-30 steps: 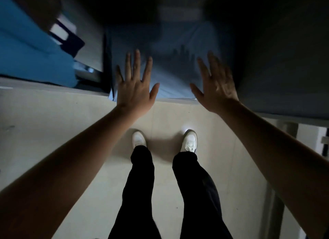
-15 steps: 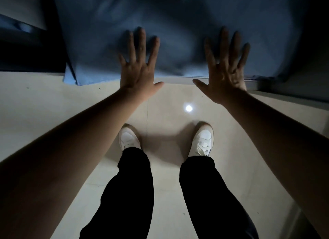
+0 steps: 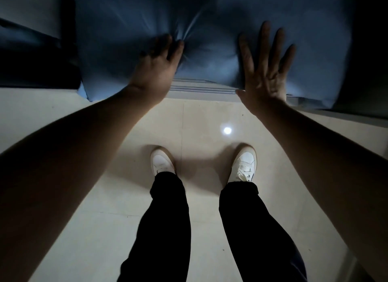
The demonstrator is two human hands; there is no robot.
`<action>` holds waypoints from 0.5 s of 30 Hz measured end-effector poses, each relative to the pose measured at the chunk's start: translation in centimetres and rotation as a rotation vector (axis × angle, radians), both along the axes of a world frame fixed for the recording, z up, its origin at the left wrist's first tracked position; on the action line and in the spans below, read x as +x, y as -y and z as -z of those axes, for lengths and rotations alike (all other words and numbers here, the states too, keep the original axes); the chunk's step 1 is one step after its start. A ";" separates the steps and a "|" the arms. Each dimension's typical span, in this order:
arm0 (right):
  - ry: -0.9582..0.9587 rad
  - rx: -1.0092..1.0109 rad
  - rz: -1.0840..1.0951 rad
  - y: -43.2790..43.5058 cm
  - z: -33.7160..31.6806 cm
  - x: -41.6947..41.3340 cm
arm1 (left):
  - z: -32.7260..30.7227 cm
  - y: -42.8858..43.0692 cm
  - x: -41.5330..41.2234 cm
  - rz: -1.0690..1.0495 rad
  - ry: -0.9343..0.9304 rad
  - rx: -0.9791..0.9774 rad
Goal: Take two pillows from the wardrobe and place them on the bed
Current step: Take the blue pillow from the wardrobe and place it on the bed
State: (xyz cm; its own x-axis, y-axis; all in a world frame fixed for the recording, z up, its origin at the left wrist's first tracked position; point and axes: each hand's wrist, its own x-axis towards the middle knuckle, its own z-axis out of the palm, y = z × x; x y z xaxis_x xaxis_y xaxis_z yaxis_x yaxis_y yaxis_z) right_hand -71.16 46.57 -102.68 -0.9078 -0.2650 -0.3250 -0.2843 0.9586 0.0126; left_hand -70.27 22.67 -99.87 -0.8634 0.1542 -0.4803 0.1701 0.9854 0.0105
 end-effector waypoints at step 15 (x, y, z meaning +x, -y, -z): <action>0.235 -0.189 0.115 -2.8 -15.7 1.1 | -11.0 -1.1 3.8 0.049 -0.205 0.002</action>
